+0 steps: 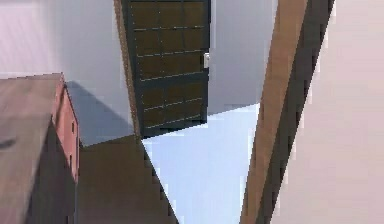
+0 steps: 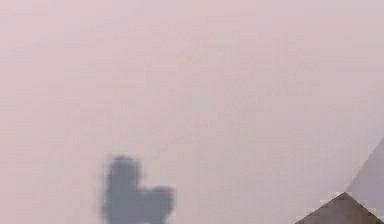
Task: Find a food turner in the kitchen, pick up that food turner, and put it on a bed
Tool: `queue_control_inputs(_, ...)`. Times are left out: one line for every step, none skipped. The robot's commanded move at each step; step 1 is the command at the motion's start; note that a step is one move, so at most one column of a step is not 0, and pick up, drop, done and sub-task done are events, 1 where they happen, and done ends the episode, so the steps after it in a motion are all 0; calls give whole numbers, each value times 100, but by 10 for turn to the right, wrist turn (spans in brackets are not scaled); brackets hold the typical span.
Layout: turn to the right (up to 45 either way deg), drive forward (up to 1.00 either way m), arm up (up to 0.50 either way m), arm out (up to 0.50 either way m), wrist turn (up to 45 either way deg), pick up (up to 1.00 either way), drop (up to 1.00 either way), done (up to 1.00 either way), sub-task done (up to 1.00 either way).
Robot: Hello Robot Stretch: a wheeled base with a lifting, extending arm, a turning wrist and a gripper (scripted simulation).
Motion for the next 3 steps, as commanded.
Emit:
queue_control_inputs(0, 30, 0, 0, 0, 0, 0, 0, 0)
queue_control_inputs(420, 0, 0, 0, 0, 0, 0, 0, 0)
queue_control_inputs(0, 100, 0, 0, 0, 0, 0, 0, 0)
